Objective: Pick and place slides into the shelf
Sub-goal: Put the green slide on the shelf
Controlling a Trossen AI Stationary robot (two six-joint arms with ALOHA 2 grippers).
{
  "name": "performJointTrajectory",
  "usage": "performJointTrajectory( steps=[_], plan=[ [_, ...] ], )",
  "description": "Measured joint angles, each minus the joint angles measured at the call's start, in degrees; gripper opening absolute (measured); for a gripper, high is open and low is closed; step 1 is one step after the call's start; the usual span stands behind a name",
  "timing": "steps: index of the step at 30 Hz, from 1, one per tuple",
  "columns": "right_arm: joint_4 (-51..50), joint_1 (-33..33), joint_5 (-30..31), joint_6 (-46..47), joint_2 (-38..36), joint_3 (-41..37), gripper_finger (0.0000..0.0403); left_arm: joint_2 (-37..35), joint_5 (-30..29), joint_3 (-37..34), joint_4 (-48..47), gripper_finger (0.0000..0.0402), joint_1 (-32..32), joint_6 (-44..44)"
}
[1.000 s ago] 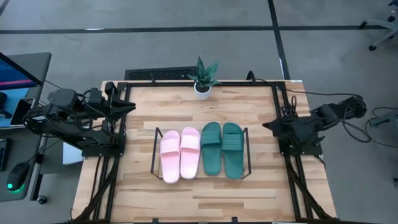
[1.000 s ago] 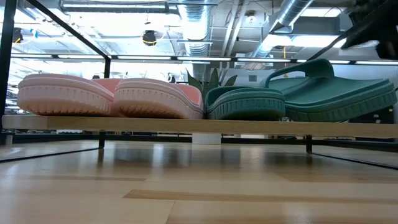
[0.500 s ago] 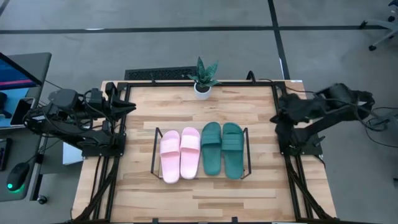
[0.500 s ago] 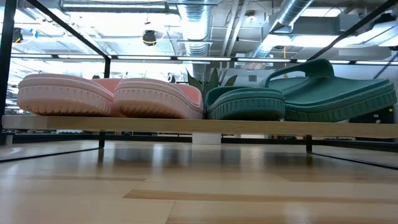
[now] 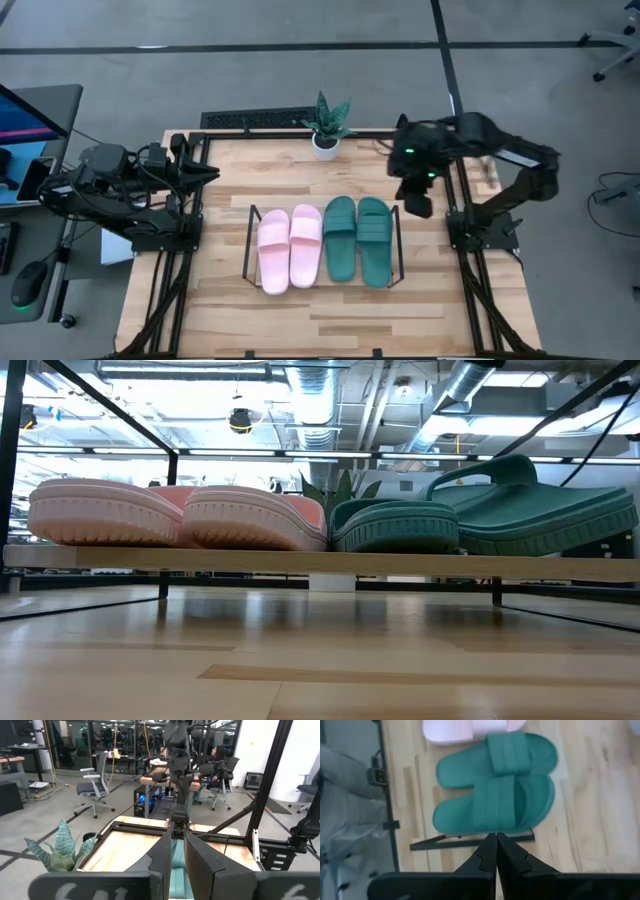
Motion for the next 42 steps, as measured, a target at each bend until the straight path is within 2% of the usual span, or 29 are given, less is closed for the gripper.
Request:
performJointTrajectory(
  steps=[9,21,35,42],
  plan=[
    [0.06,-2.53,-6.54,-8.51,8.42,-0.14,0.0000,-0.04,0.00,0.00,-0.47,0.0041,0.00,0.00],
    [0.05,0.70,-14.45,-13.17,15.97,-0.21,0.0000,-0.04,0.00,0.00,-1.55,0.0041,0.00,0.00],
    [-0.02,-0.25,-15.13,-18.34,20.95,-0.15,0.0000,-0.04,0.00,0.00,-1.90,0.0041,0.00,0.00],
    [-0.04,-0.36,-13.50,-18.32,21.25,-6.90,0.0000,-0.04,0.00,0.00,-2.41,0.0041,0.00,0.00]
  ],
)
